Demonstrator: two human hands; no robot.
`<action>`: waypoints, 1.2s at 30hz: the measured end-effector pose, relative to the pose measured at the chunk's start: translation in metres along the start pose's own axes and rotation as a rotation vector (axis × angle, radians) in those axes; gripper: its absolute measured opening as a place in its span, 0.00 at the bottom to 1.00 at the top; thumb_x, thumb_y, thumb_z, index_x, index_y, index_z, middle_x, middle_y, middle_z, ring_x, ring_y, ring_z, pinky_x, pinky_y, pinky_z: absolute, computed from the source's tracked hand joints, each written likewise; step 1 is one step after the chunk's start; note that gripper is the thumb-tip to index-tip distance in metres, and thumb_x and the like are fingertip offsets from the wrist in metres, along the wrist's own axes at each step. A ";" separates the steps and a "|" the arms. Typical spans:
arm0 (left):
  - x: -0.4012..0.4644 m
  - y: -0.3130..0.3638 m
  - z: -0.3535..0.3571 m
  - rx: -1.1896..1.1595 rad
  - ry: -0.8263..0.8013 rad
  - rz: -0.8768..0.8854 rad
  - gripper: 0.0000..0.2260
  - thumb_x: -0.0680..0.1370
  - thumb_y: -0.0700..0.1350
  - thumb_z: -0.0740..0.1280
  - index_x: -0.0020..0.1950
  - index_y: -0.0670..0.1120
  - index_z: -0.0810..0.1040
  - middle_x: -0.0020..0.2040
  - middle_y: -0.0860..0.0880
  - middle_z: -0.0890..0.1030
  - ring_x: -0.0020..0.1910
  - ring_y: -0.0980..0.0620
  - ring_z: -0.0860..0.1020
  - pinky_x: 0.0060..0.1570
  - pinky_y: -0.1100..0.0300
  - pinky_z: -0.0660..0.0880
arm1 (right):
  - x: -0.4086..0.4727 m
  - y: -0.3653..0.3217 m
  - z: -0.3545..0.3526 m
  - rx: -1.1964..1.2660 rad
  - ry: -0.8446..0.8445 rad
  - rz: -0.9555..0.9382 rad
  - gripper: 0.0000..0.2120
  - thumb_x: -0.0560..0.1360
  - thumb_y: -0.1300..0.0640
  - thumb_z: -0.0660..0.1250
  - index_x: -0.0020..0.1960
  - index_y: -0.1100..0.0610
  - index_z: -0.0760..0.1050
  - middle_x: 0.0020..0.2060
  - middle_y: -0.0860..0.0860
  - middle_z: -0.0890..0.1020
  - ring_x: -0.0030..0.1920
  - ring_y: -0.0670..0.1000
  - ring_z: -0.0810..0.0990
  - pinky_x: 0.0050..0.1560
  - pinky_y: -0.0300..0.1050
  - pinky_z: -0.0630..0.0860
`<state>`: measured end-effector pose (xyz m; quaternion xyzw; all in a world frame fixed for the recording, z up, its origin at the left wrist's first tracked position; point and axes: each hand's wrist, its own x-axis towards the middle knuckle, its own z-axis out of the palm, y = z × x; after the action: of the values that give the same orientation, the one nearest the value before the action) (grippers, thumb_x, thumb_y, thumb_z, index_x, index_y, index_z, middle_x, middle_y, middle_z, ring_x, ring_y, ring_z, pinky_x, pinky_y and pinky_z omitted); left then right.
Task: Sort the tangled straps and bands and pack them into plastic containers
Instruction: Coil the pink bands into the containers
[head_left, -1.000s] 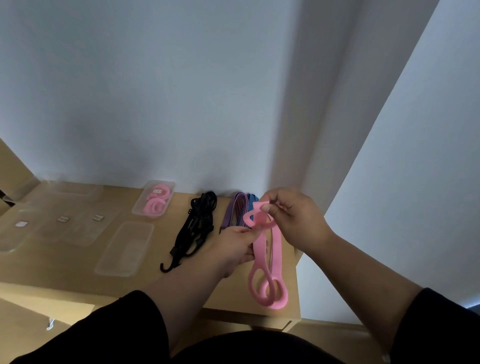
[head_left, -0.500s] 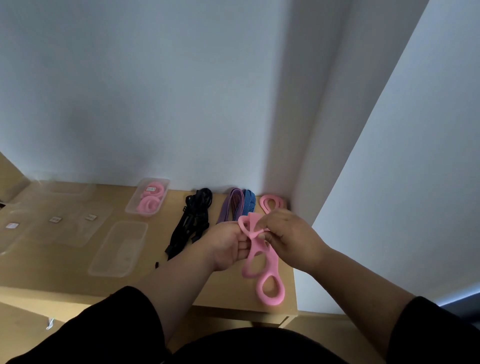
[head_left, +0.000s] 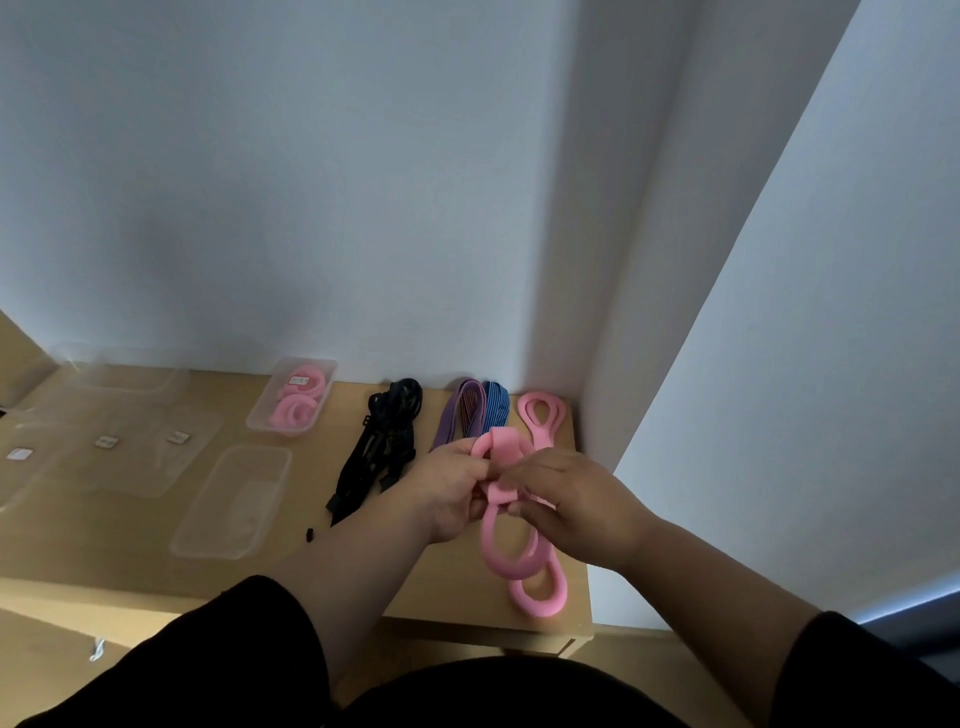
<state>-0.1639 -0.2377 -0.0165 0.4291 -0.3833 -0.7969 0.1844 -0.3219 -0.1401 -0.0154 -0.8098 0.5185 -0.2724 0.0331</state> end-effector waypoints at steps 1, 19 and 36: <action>-0.001 0.001 0.000 -0.017 -0.006 0.006 0.14 0.76 0.29 0.65 0.58 0.40 0.83 0.51 0.36 0.84 0.44 0.42 0.82 0.42 0.52 0.82 | -0.002 -0.001 0.000 -0.005 0.007 -0.004 0.14 0.75 0.57 0.72 0.61 0.55 0.80 0.56 0.49 0.84 0.57 0.50 0.80 0.58 0.46 0.77; -0.003 -0.011 -0.005 -0.030 -0.014 -0.003 0.17 0.77 0.27 0.63 0.60 0.42 0.83 0.56 0.35 0.83 0.51 0.38 0.82 0.53 0.45 0.80 | -0.013 0.000 0.014 -0.061 0.161 -0.064 0.08 0.76 0.52 0.74 0.55 0.52 0.82 0.56 0.48 0.83 0.56 0.52 0.81 0.53 0.49 0.77; -0.029 -0.027 -0.015 0.074 -0.275 -0.022 0.16 0.82 0.46 0.65 0.68 0.43 0.73 0.58 0.36 0.82 0.53 0.35 0.83 0.43 0.50 0.84 | 0.004 -0.014 -0.005 0.421 -0.025 0.661 0.11 0.74 0.55 0.75 0.47 0.40 0.77 0.42 0.39 0.81 0.45 0.40 0.78 0.44 0.33 0.75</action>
<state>-0.1340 -0.2093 -0.0270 0.3267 -0.4294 -0.8354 0.1052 -0.3115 -0.1360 -0.0053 -0.5780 0.6837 -0.3377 0.2906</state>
